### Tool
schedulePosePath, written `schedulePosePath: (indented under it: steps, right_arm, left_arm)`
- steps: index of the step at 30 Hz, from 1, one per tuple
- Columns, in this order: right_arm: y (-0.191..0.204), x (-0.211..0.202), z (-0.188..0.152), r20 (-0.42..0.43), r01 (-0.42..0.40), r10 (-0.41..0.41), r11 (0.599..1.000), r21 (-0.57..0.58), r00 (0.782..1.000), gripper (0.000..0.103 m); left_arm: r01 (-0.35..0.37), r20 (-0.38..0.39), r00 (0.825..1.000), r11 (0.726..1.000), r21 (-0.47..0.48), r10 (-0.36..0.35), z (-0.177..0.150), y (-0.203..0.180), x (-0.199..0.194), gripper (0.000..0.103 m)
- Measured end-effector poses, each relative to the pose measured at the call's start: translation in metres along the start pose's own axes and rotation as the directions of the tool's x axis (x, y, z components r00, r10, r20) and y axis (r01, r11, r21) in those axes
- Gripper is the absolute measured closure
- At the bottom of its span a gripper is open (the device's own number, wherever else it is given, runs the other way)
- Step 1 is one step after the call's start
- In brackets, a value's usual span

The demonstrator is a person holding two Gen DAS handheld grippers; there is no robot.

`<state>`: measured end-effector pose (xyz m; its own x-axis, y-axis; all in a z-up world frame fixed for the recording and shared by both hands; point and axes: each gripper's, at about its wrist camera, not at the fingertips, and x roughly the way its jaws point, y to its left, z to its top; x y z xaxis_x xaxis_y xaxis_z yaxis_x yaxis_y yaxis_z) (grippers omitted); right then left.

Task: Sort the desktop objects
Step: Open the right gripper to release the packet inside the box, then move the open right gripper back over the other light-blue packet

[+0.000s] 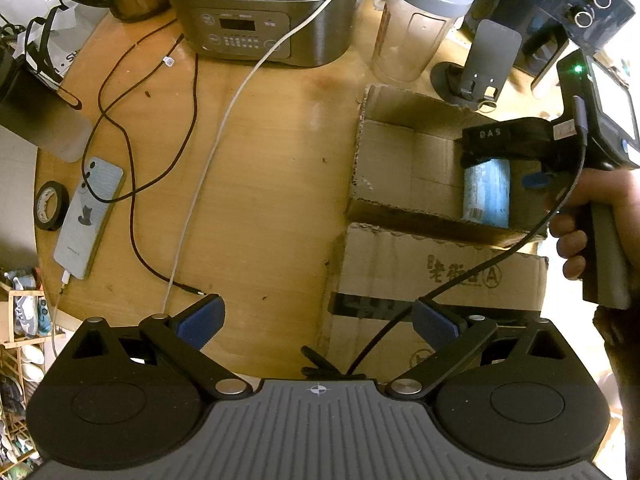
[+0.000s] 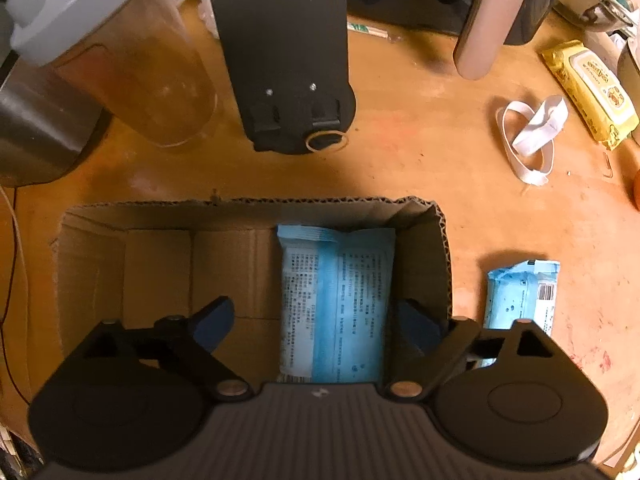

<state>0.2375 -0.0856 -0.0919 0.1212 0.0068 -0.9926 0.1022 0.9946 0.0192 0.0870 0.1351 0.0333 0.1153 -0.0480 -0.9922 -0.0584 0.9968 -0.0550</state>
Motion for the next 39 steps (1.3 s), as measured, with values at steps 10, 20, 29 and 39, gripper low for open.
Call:
schedulePosePath:
  steps: [10,20,29,39]
  right_arm:
    - [0.002,-0.006,-0.002,0.007,-0.014,0.014,1.000,-0.016,1.000,0.000]
    - [0.005,-0.021,-0.006,0.029,-0.017,0.017,0.999,-0.030,0.999,0.000]
    - [0.001,-0.038,-0.011,0.030,-0.012,0.013,0.999,-0.038,0.999,0.000]
    - [-0.010,-0.066,-0.012,0.050,-0.010,0.012,0.999,-0.040,0.999,0.000]
  left_arm:
    - [0.001,0.004,1.000,1.000,0.002,-0.001,-0.002,-0.003,-0.002,0.000]
    - [0.002,0.010,1.000,1.000,0.003,-0.002,-0.005,-0.006,-0.003,0.000]
    - [0.009,0.015,1.000,1.000,-0.001,-0.009,-0.011,-0.008,-0.006,0.000]
    - [0.015,0.021,1.000,1.000,0.000,-0.015,-0.016,-0.012,-0.009,0.000]
